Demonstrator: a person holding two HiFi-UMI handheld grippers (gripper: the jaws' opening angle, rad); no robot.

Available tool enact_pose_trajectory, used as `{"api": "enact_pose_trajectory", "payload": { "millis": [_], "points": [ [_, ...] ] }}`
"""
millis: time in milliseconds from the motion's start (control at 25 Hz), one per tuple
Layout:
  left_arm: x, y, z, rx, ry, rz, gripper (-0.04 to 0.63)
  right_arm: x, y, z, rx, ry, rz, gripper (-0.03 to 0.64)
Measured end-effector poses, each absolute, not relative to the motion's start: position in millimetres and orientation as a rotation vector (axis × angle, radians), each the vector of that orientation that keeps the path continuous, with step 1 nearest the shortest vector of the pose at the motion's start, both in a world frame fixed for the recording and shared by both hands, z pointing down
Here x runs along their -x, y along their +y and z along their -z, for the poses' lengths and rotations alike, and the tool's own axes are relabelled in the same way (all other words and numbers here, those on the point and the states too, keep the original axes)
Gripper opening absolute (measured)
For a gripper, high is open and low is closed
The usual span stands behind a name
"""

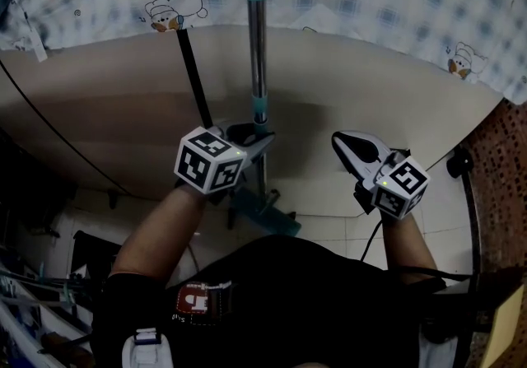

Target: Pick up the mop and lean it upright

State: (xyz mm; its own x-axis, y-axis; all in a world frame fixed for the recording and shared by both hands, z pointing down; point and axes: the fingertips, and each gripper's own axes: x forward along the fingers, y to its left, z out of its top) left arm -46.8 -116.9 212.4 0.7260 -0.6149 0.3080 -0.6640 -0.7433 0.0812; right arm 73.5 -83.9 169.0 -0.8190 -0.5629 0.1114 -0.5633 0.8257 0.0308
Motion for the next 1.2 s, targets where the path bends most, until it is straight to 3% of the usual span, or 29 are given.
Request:
{"api": "enact_pose_trajectory", "payload": {
  "millis": [560, 1200],
  "points": [
    [64, -136, -321, -2.589, -1.088, -0.515, 0.132, -57, -101, -237, -0.800, -2.872, -0.136, 0.015],
    [57, -147, -495, -2.419, -1.127, -0.760, 0.130, -69, -137, -377, -0.802, -2.807, -0.318, 0.014]
  ]
}}
